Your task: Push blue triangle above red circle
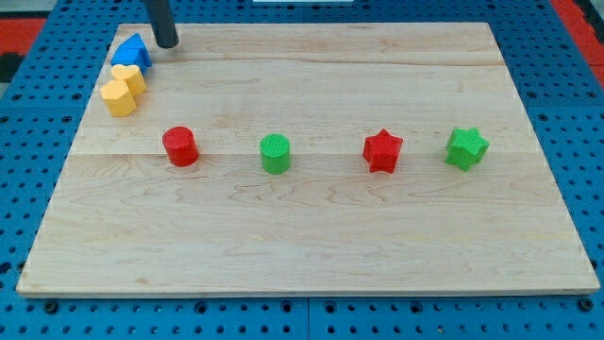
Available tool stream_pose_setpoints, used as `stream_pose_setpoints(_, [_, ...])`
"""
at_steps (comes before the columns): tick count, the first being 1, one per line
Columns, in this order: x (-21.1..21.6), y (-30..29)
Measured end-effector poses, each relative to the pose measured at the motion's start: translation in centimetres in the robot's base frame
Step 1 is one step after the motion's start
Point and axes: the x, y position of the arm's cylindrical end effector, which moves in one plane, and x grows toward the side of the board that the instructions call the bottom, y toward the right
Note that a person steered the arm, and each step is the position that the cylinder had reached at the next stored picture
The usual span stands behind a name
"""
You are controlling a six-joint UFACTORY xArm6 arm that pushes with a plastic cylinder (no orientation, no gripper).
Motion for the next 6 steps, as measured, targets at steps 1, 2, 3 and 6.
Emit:
stream_pose_setpoints(1, [-3.3,-3.4])
stream_pose_setpoints(2, [-1.4,-5.6])
stream_pose_setpoints(3, [2.8,-5.1])
stream_pose_setpoints(6, [5.8,4.7])
